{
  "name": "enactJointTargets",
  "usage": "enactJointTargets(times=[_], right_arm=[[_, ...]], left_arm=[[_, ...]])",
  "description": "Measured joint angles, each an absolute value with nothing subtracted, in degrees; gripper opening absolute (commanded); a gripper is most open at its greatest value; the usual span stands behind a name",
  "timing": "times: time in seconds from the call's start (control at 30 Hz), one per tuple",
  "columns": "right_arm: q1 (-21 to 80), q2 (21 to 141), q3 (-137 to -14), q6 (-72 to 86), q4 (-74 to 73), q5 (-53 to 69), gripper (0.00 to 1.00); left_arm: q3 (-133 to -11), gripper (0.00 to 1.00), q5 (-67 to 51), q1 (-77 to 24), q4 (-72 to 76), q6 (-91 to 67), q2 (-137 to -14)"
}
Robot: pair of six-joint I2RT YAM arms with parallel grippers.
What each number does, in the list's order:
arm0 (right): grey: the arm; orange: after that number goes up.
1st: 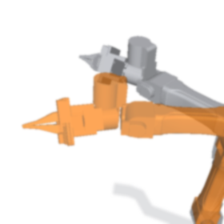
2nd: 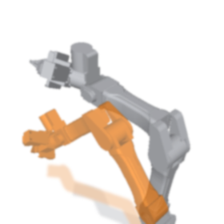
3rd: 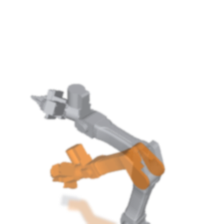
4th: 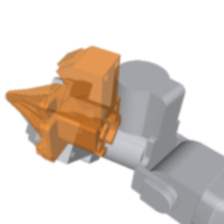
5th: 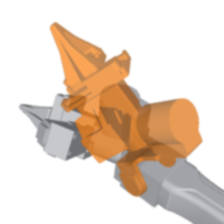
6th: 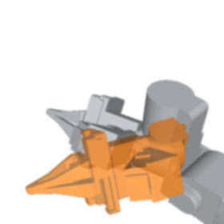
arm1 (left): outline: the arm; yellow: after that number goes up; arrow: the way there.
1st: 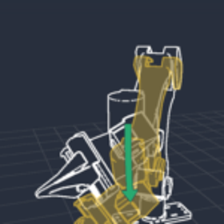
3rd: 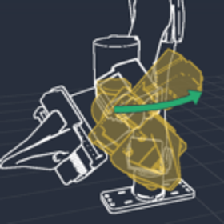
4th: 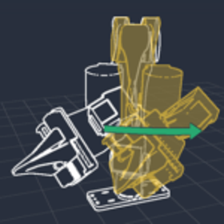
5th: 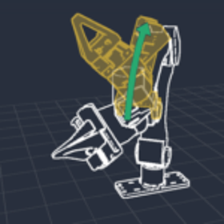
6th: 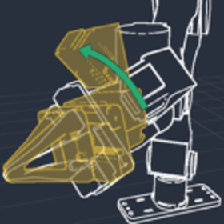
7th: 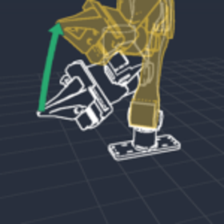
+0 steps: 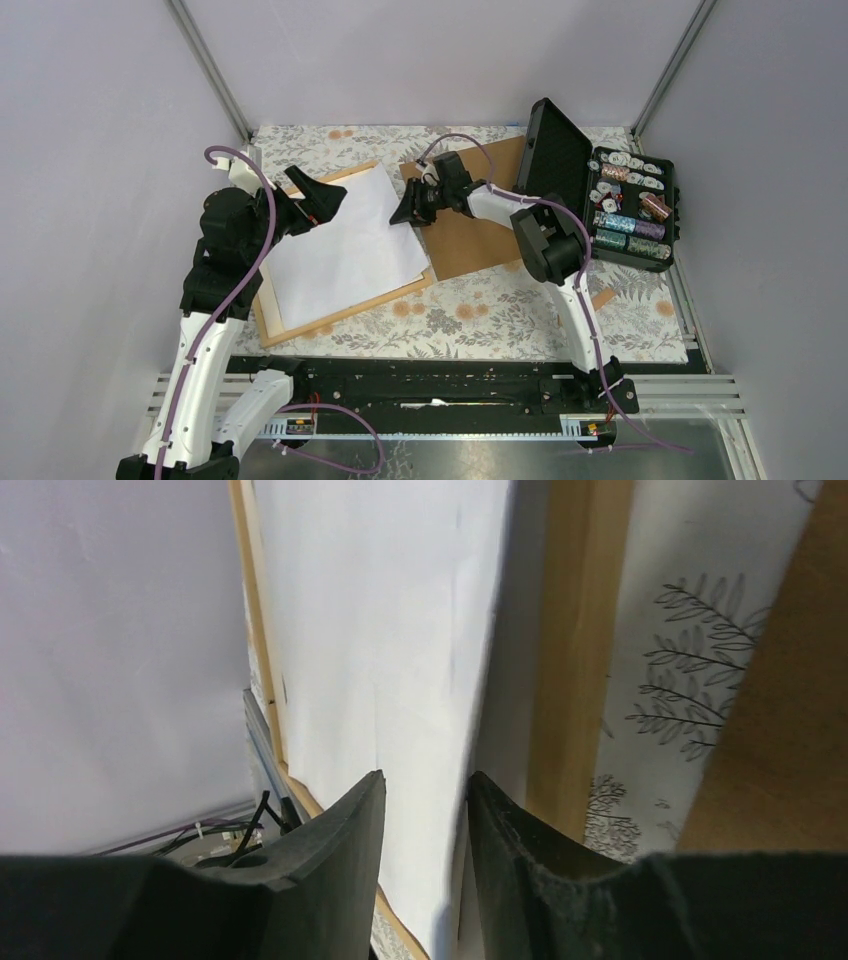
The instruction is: Put the photo into the frame
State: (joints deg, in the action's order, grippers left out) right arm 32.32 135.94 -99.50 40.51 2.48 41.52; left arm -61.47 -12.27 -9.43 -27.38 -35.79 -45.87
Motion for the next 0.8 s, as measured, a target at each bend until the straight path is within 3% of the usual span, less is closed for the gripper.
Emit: enactJointTargets(times=[0.2, 0.43, 0.8], right_arm=[[32.32, 137.23, -99.90, 40.25, 0.51, 38.83, 0.42], [32.34, 138.12, -102.78, 38.74, -2.50, 36.95, 0.02], [32.34, 128.79, -91.98, 39.33, 7.66, 42.46, 0.00]], left_arm=[[-61.47, 0.99, -12.29, -9.43, -27.38, -35.79, -45.87], [-61.47, 0.99, -12.49, -9.43, -27.38, -35.81, -45.91], [-61.47, 0.99, -12.86, -9.43, -27.38, -35.86, -45.87]])
